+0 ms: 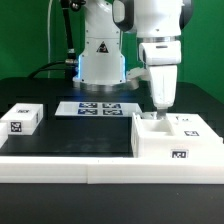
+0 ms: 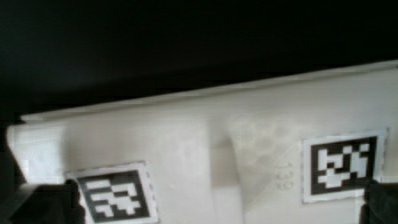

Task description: Assemble cabinet

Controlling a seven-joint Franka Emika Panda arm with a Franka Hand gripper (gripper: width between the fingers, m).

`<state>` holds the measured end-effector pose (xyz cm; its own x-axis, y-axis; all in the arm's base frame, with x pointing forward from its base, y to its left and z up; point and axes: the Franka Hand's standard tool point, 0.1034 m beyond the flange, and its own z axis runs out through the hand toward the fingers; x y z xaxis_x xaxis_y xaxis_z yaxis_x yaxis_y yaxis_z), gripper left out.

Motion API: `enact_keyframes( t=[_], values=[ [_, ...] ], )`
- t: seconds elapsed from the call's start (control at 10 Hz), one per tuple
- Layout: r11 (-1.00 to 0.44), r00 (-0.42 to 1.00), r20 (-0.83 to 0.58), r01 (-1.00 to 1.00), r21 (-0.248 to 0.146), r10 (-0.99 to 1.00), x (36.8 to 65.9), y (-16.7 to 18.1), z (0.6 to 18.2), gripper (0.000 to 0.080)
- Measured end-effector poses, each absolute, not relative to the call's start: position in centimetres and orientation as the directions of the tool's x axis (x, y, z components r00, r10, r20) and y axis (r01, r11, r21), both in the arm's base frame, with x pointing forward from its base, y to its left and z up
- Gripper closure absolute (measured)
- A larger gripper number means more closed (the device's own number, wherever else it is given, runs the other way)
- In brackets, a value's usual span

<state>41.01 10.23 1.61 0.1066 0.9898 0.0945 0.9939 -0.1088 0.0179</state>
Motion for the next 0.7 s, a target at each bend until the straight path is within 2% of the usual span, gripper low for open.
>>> enact_keyframes(
  t=[0.1, 0.2, 0.4, 0.5, 0.6, 0.7],
  values=[
    [-0.110, 0.108, 0.094, 0.994, 0.017, 0.990, 41.00, 10.20, 1.58, 0.0122],
    [-0.110, 0.108, 0.095, 0.994, 0.016, 0.990, 40.95, 10.20, 1.51, 0.0122],
    [-0.111, 0.110, 0.096, 0.994, 0.005, 0.989, 40.59, 10.26, 1.00, 0.0397],
    [-0.112, 0.111, 0.097, 0.994, 0.005, 0.989, 40.57, 10.29, 0.88, 0.0575],
    [-0.112, 0.111, 0.097, 0.994, 0.005, 0.989, 40.56, 10.29, 0.87, 0.0575],
    [-0.112, 0.111, 0.097, 0.994, 0.005, 0.989, 40.56, 10.29, 0.88, 0.0731]
  ],
)
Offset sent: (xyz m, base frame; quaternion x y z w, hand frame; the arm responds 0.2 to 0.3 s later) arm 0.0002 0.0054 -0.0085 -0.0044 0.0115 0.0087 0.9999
